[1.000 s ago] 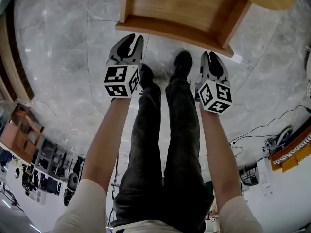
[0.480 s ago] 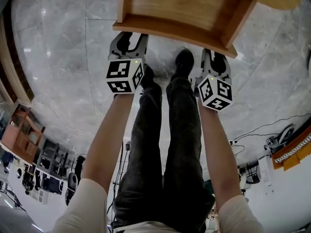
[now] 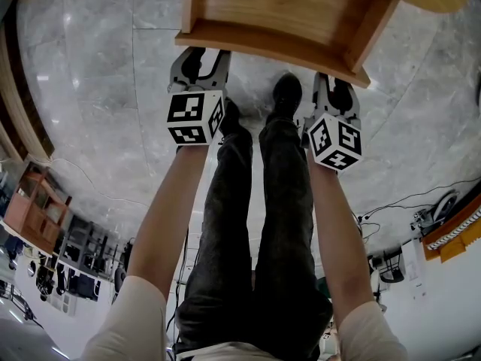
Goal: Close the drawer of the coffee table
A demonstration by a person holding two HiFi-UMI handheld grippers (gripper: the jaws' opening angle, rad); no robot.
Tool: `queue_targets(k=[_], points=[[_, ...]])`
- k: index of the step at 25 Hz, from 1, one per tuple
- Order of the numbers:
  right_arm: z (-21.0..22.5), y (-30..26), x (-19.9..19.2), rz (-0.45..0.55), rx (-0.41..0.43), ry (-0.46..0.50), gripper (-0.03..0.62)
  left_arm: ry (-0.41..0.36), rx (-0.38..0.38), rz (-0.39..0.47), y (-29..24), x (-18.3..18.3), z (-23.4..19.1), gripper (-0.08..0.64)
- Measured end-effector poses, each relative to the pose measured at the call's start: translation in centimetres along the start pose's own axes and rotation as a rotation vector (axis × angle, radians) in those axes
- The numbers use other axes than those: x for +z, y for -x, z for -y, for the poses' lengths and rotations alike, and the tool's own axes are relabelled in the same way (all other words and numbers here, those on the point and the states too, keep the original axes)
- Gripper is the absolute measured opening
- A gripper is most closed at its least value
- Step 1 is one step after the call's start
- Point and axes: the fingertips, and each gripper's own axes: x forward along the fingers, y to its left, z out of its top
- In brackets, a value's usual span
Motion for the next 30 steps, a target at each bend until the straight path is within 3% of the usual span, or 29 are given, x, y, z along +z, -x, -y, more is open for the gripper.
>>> queue_targets(k=[5,14,22,30], points=[[-0.3,0.0,0.4,0.024,-0.019,-0.026,0.19,0.003,0.022,0.013,0.0,0.2,0.0,0.179],[0.0,0.8,1.9,0.051,-0.043,0.02,0.184,0.002,-0.001,0.033,0.7,1.0,0.7,0.179],[-0.2,1.0,3.2,0.076,-0.012,0.082,0.184,0.002,0.016,0.067,0.6,2.7,0.7,0.179],[0.0,0.5,5.3,0.1,-0.016,0.064,0.195,0.009,0.021,0.079,0.0,4.5,0.9,0.179]])
